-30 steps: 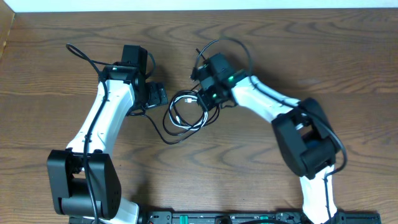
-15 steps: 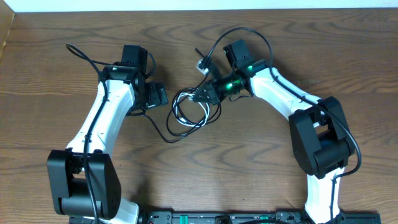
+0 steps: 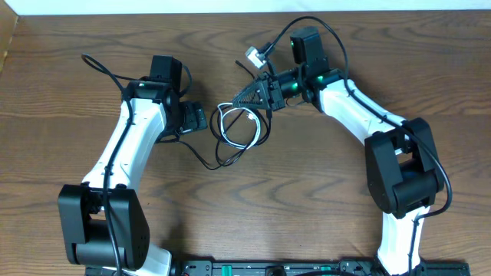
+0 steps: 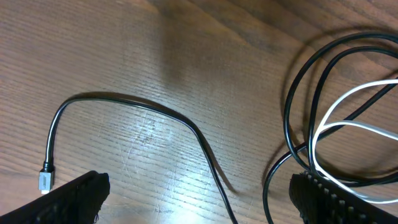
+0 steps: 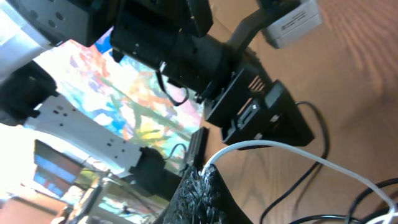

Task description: Untangle cables

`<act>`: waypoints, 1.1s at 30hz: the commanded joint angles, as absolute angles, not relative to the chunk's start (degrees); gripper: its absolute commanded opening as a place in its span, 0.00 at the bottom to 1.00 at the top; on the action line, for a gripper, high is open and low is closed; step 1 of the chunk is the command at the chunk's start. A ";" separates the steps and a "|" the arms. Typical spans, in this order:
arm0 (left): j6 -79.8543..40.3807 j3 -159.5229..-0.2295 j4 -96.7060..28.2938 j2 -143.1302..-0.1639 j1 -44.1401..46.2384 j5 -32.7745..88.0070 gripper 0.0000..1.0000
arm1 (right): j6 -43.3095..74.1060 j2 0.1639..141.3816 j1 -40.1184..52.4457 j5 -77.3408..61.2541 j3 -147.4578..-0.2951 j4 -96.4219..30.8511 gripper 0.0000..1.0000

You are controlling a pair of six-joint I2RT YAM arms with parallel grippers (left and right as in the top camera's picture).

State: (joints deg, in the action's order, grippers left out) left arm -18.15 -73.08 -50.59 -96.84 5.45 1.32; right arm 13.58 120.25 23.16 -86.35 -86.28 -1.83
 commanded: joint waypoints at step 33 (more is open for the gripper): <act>-18.24 -72.58 -50.72 -97.14 5.43 0.64 0.98 | 19.68 118.41 26.37 -64.25 -63.57 -5.61 0.01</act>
State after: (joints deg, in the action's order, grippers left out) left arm -18.15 -73.06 -50.59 -96.86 5.45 1.32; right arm 18.98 119.81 26.06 -64.45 -64.10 -5.72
